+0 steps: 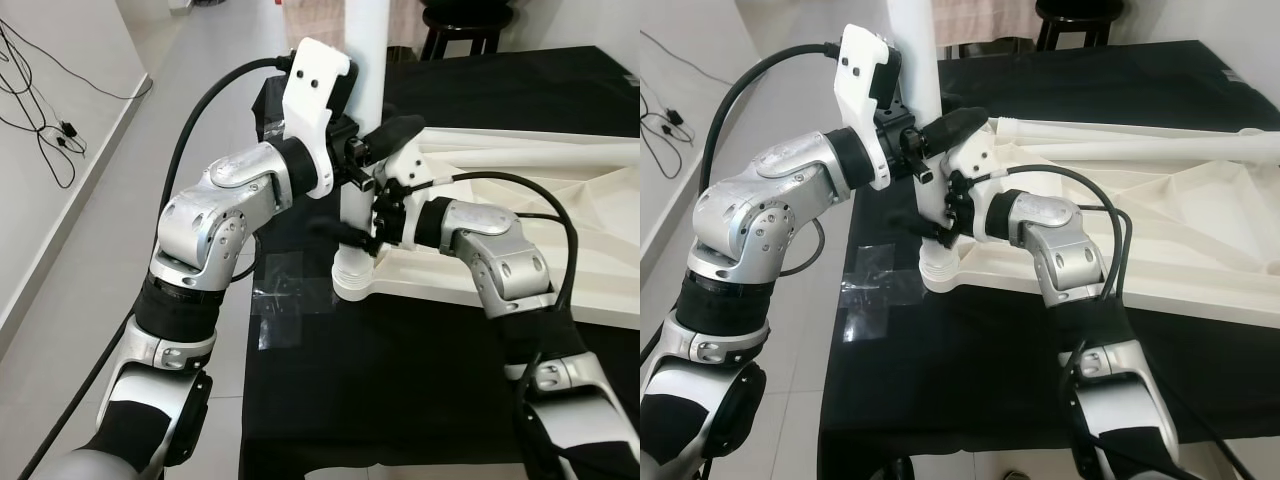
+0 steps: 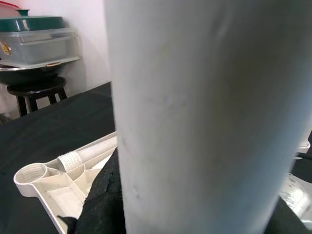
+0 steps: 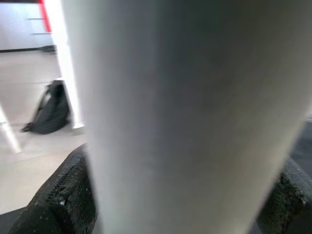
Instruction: Building children table
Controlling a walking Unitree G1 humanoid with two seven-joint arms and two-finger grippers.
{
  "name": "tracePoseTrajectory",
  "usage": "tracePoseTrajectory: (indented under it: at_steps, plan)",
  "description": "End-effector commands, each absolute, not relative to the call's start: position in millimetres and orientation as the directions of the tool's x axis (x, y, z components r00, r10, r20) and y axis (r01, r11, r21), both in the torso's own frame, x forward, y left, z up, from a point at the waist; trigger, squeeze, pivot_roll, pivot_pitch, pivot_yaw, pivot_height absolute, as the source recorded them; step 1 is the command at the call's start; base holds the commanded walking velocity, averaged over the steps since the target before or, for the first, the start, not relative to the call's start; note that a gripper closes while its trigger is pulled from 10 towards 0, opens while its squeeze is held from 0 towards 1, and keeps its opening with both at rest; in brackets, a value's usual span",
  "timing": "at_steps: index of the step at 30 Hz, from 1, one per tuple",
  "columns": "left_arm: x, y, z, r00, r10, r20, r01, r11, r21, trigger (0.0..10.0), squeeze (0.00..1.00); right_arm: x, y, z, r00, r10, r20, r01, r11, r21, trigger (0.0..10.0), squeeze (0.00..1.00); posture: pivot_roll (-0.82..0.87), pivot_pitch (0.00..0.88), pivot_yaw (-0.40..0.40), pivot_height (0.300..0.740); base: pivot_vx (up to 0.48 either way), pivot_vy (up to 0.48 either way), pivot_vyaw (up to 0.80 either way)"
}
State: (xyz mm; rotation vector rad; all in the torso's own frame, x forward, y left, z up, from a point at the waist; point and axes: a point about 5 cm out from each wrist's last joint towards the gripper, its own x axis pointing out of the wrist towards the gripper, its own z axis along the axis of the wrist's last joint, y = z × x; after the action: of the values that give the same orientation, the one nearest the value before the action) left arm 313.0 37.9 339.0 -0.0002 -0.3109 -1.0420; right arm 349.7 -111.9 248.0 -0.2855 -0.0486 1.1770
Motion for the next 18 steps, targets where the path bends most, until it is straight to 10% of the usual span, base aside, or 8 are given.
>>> tracePoseTrajectory:
  at_steps: [1, 2, 3, 5, 6, 18]
  plan:
    - [298, 17, 342, 0.352, -0.903, 0.244, 0.899, 0.399, 0.178, 0.0, 0.00, 346, -91, 248, 0.282, 0.951, -0.131, -0.936, 0.242, -0.257, 9.8, 0.00, 0.04, 0.142, 0.057, 0.740, 0.000, 0.000, 0.00]
    - [298, 17, 342, 0.352, -0.903, 0.244, 0.899, 0.399, 0.179, 0.0, 0.00, 346, -91, 248, 0.281, 0.951, -0.131, -0.936, 0.241, -0.257, 9.8, 0.00, 0.04, 0.142, 0.057, 0.740, 0.000, 0.000, 0.00]
    - [298, 17, 342, 0.351, -0.904, 0.244, 0.900, 0.398, 0.179, 0.0, 0.00, 347, -91, 247, 0.274, 0.952, -0.134, -0.938, 0.234, -0.255, 5.9, 0.00, 0.04, 0.142, 0.057, 0.740, 0.000, 0.000, 0.00]
    - [297, 16, 342, 0.350, -0.905, 0.243, 0.900, 0.397, 0.180, 0.0, 0.00, 348, -91, 247, 0.268, 0.954, -0.136, -0.940, 0.228, -0.253, 5.9, 0.00, 0.04, 0.142, 0.057, 0.740, 0.000, 0.000, 0.00]
    - [294, 13, 342, 0.341, -0.909, 0.238, 0.903, 0.387, 0.187, 0.0, 0.00, 350, -89, 243, 0.263, 0.955, -0.138, -0.943, 0.224, -0.245, 0.0, 0.00, 0.05, 0.142, 0.055, 0.740, 0.000, 0.000, 0.00]
    - [279, -3, 346, 0.290, -0.931, 0.221, 0.914, 0.338, 0.226, 0.0, 0.00, 354, -90, 228, 0.245, 0.962, -0.124, -0.951, 0.213, -0.222, 0.0, 0.00, 0.04, 0.142, 0.062, 0.740, 0.000, 0.000, 0.00]
